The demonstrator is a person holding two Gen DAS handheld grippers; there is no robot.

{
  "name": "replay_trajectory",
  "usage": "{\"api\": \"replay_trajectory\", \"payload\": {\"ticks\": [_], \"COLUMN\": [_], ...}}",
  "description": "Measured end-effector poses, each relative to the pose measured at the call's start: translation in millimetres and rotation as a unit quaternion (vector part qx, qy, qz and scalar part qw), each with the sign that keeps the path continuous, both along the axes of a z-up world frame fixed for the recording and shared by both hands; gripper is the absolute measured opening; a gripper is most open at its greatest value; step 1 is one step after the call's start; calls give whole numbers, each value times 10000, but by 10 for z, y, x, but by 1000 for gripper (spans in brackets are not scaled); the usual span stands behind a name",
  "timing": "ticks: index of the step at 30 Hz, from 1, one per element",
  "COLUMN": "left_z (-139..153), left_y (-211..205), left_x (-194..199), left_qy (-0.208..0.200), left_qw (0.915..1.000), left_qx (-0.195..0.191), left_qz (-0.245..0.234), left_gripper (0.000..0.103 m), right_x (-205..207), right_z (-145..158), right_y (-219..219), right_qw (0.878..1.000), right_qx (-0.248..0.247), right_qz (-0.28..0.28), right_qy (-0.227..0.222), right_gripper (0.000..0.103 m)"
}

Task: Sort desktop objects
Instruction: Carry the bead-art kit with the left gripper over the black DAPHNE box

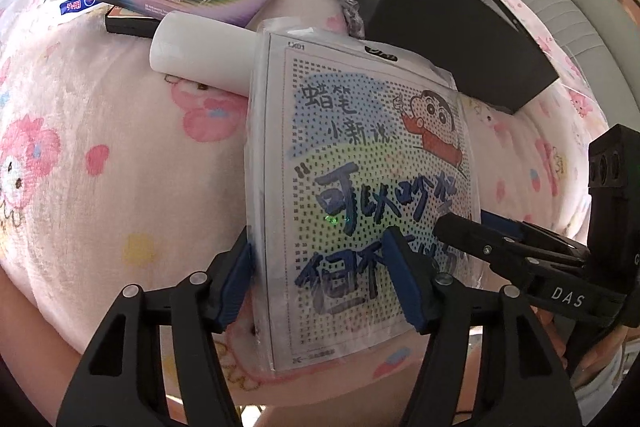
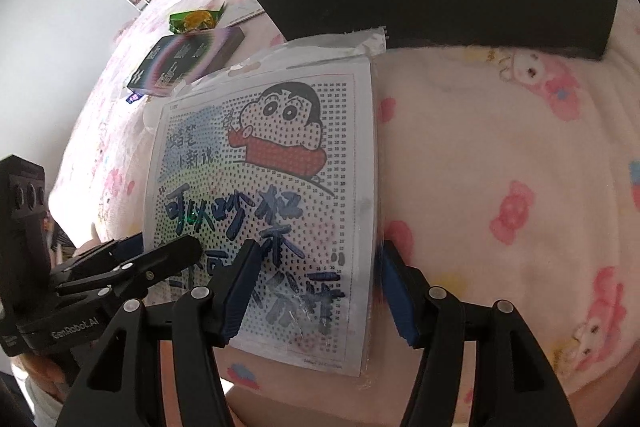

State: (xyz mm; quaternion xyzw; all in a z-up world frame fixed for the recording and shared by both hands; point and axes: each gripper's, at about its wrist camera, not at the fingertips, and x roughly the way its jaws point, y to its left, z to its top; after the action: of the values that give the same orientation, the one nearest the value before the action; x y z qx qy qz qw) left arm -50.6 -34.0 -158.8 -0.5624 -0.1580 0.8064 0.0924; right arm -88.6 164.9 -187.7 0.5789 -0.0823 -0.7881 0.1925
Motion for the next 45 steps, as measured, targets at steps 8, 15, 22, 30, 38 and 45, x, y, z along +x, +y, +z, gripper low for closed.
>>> {"api": "replay_trajectory", "payload": {"ticks": [8, 15, 22, 30, 38, 45], "left_z": [374, 669, 942, 1161, 1320, 1483], "left_y": [65, 188, 391, 617, 833, 967], "left_x": [67, 69, -9, -265, -571, -947], "left_qy": [384, 633, 933, 1127, 1342, 1571], "left_qw": [9992, 9973, 9938, 9900, 9861, 9824], "left_qx": [47, 54, 43, 3, -10, -96], "left_qz": [-131, -373, -601, -851, -983, -1005], "left_gripper": [64, 64, 64, 64, 64, 64], "right_x": [71, 141, 160, 48, -153, -513], "right_z": [330, 660, 963, 1211, 1391, 1614], "right_y": [133, 272, 488, 665, 873, 966], "right_qw": [9996, 9981, 9954, 9910, 9863, 9830], "right_qx": [-36, -64, -147, -75, -107, -77], "right_qz": [-142, -262, -456, -676, -818, -768], "right_qy": [234, 558, 827, 1157, 1425, 1666], "right_gripper": [57, 57, 57, 57, 57, 57]}}
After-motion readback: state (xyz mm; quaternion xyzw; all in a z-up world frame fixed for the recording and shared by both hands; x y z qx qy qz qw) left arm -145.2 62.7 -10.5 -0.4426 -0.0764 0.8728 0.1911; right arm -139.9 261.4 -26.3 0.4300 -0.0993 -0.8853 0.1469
